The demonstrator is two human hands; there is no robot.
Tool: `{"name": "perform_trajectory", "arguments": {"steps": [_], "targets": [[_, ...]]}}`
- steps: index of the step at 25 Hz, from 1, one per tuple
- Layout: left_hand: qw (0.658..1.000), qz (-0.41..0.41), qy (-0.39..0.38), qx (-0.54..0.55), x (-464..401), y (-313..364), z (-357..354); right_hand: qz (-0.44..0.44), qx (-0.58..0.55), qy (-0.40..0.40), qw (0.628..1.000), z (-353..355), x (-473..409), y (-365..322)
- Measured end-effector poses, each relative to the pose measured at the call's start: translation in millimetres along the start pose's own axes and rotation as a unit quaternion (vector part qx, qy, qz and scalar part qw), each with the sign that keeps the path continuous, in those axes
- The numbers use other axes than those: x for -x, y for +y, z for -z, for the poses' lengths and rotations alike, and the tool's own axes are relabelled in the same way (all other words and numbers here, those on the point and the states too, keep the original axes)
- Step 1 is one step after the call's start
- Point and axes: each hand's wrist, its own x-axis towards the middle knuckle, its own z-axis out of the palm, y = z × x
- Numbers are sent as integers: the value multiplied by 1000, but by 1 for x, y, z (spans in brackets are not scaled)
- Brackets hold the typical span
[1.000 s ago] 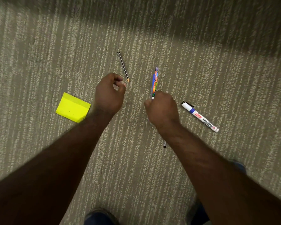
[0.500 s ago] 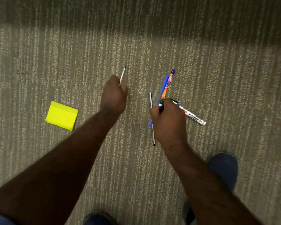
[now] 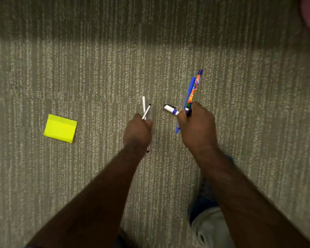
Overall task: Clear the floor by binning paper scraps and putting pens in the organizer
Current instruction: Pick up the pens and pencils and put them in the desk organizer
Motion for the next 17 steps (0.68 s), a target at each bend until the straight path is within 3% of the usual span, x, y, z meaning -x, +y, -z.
{"name": "perform_trajectory", "arguments": {"steps": [4, 8, 13, 17], "targets": [[986, -118, 30, 110, 33, 38, 93, 8, -69, -1, 998, 60, 15, -58], [915, -162, -53, 367, 82, 125, 225, 20, -122, 17, 992, 165, 34, -155], [877, -235, -70, 413, 146, 246, 373, 68, -113, 39, 991, 316, 39, -259], [869, -225, -61, 436, 203, 342, 462, 94, -79, 53, 991, 438, 34, -321]]}}
